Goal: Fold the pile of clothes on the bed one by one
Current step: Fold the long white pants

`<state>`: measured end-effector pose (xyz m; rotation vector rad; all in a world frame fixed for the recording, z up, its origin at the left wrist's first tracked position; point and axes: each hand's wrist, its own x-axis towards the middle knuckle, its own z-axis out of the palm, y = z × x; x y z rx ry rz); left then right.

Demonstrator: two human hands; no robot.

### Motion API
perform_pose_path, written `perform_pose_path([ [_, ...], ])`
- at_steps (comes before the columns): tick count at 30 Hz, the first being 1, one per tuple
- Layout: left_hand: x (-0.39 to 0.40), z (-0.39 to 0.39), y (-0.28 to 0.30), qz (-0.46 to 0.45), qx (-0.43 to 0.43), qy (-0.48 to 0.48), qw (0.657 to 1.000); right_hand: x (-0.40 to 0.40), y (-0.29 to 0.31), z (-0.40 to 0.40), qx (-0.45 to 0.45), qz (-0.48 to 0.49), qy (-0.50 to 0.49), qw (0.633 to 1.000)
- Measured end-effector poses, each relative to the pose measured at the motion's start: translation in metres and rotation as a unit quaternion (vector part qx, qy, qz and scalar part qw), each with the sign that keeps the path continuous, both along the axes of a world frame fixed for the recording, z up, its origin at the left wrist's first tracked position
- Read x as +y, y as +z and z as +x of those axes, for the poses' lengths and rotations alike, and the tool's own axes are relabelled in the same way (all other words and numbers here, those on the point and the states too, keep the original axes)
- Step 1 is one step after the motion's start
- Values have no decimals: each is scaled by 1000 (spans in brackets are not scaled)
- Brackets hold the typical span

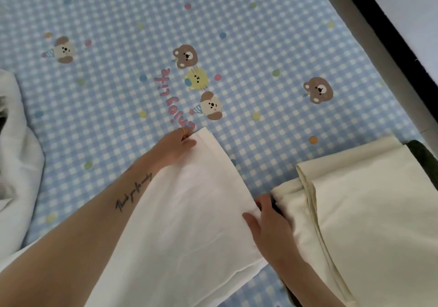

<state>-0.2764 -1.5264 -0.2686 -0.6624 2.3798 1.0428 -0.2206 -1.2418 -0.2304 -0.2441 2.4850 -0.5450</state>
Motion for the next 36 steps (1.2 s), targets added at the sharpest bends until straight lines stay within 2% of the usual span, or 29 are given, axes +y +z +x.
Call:
perform_pose_path([
  [3, -2, -2, 3, -11, -6, -29, 1000, 11, 9, 10, 29, 7, 36, 999],
  [6, 6, -3, 2, -10, -5, -37, 999, 28, 20, 17, 36, 1, 9, 999],
  [10, 30, -3, -4, -89, 18, -66, 994, 36, 24, 15, 25, 82, 37, 996],
  [12, 34, -1, -7, -98, 50, -42, 993, 33, 20, 17, 33, 91, 23, 995],
  [14, 33, 2, -9, -77, 71, -1, 994, 33, 15, 19, 10, 50, -28, 998],
  [16, 33, 6, -13, -81, 75, 15, 994, 32, 12, 22, 12, 54, -13, 998],
  [17, 35, 8, -14, -93, 81, 11, 992, 30, 11, 23, 37, 76, 12, 996],
  [19, 41, 9, -14, -117, 98, -2, 988, 27, 6, 25, 148, 142, 59, 977],
  [21, 45, 24, -11, -171, 153, 8, 973, 11, 5, 38, 257, 130, 94, 953],
  [23, 50, 66, -4, -204, 209, 43, 955, -21, 3, 61, 294, 40, 148, 943],
  [25, 58, 140, -3, -204, 214, 97, 950, -65, -9, 88, 259, -20, 230, 938],
  [28, 53, 284, -12, -211, 123, 190, 951, -146, -34, 131, 190, -59, 373, 906],
  [31, 27, 395, -25, -228, 21, 206, 951, -196, -63, 153, 184, -50, 527, 828],
  [33, 1, 453, -33, -244, -16, 172, 954, -211, -80, 151, 201, -32, 543, 815],
  [36, -37, 533, -37, -275, -54, 165, 946, -212, -83, 148, 212, 9, 509, 834],
])
